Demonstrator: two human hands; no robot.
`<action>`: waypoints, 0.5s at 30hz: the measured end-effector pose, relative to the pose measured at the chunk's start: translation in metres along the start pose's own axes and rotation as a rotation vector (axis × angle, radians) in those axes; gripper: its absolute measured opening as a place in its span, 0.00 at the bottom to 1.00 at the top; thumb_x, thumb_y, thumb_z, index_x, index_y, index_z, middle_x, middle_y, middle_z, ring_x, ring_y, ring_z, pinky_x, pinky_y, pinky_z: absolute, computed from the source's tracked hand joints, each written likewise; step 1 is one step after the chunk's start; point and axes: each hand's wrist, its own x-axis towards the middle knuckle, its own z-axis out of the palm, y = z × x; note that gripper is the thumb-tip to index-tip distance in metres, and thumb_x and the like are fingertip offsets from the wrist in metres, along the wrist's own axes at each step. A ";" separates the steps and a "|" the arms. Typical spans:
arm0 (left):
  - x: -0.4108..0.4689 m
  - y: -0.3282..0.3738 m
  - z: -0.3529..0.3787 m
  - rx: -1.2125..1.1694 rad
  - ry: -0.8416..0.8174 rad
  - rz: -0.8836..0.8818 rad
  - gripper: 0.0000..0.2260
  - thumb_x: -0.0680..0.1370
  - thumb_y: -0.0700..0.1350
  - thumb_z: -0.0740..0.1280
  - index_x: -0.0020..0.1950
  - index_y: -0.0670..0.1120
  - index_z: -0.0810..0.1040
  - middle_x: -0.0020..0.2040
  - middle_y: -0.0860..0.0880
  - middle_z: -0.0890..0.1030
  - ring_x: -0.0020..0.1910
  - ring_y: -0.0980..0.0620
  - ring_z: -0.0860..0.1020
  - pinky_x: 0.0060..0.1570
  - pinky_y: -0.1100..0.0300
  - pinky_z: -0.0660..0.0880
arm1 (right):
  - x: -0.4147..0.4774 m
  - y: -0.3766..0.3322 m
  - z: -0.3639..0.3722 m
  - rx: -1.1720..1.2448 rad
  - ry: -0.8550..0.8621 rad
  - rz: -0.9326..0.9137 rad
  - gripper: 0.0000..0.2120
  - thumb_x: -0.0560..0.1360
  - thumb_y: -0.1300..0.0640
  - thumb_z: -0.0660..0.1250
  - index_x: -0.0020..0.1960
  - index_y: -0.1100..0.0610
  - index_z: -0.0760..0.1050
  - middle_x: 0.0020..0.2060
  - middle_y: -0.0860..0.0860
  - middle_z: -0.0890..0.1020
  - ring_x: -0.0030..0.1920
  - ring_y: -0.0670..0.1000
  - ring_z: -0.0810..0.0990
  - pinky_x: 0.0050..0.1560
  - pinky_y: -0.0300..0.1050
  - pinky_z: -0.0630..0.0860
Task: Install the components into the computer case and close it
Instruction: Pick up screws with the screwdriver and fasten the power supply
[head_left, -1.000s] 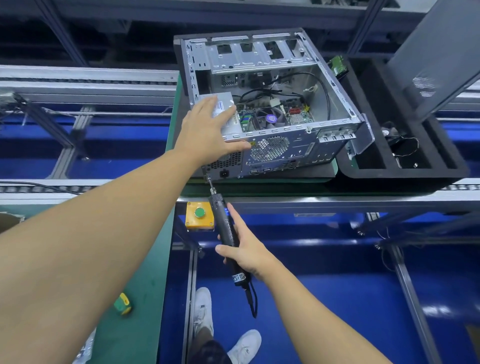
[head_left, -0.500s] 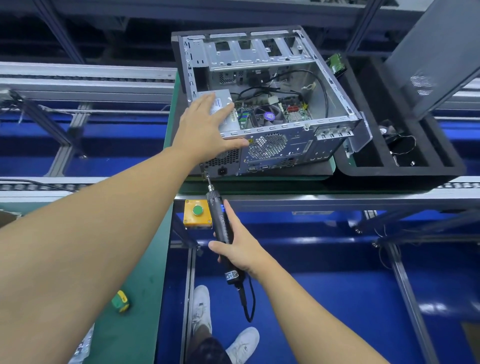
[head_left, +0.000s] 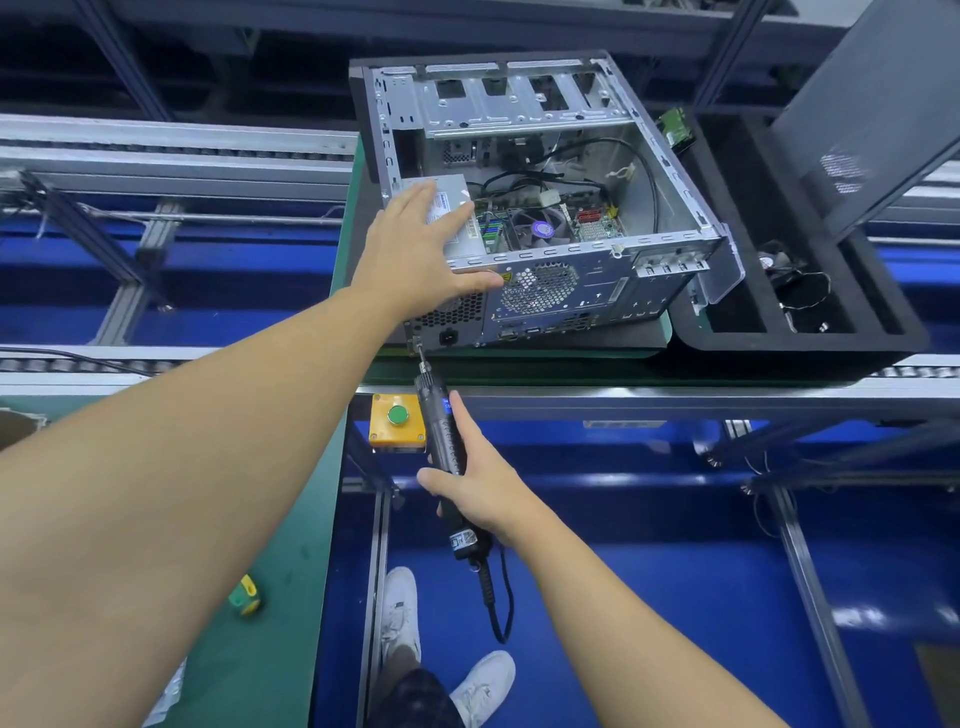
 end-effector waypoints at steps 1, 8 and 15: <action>0.000 0.000 0.000 -0.002 0.001 0.000 0.51 0.61 0.83 0.49 0.78 0.58 0.60 0.80 0.44 0.56 0.79 0.44 0.52 0.76 0.42 0.54 | 0.000 0.000 -0.001 0.003 0.000 -0.002 0.47 0.77 0.54 0.71 0.79 0.28 0.41 0.69 0.50 0.75 0.40 0.47 0.81 0.38 0.34 0.78; 0.001 0.000 0.000 0.002 0.003 0.002 0.49 0.62 0.82 0.52 0.78 0.58 0.60 0.80 0.44 0.55 0.79 0.45 0.51 0.76 0.42 0.54 | -0.001 -0.005 0.000 0.033 0.009 0.030 0.47 0.77 0.55 0.71 0.79 0.29 0.43 0.69 0.53 0.76 0.46 0.50 0.81 0.48 0.43 0.80; -0.001 0.000 -0.001 -0.008 0.004 0.001 0.51 0.61 0.83 0.50 0.78 0.57 0.60 0.80 0.44 0.56 0.79 0.44 0.52 0.76 0.42 0.54 | 0.001 -0.007 0.002 0.058 0.006 0.030 0.48 0.77 0.56 0.71 0.80 0.30 0.44 0.71 0.52 0.74 0.54 0.52 0.79 0.56 0.50 0.82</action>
